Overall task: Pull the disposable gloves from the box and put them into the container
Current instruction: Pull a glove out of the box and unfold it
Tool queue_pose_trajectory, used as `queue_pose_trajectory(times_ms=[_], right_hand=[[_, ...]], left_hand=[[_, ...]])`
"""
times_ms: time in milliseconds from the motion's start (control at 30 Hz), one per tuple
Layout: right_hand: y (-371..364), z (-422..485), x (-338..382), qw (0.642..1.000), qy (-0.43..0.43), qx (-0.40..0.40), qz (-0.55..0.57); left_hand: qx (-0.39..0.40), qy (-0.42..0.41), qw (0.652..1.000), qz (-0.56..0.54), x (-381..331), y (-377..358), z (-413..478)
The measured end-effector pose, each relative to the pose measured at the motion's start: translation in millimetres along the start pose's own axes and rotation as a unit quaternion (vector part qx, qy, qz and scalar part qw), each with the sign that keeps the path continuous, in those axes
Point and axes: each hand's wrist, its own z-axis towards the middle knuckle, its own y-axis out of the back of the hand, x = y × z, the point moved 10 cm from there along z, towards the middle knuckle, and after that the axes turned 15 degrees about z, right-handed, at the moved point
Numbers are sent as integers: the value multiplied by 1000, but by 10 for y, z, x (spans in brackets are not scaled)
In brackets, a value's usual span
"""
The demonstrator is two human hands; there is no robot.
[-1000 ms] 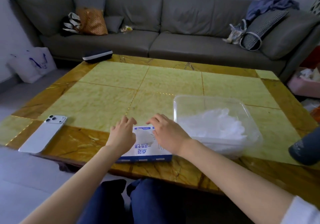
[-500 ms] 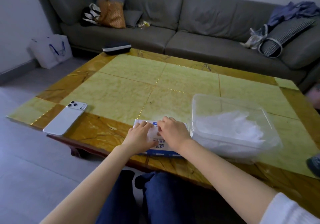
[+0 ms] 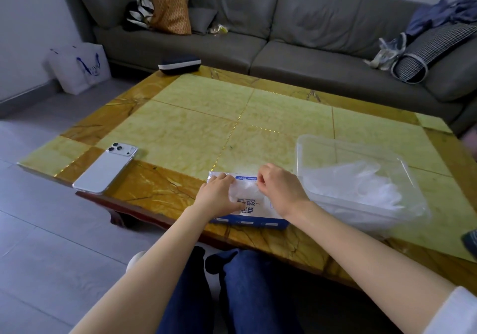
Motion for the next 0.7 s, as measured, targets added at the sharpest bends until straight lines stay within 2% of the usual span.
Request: queue_pose_trajectory(times_ms=[167,333,400,533,700], right_hand=[[171,-22,-76,997,-15,-57,52],[9,33,55,996,23,32,85],[-28,68,55,996,10,51,73],[38,66,22,998,10,19,59],[210,7,-137,992,-21,-53,109]], left_hand=[[-4,1,1000,-5,9,-14,23],[-11,-3,1000,6,-7,-23,29],[-12,-5,1000,9,-15,-23,25],[-5,-7,1000,7,-3,-23,19],[-2,-9,1000,17,-5,-24,12]])
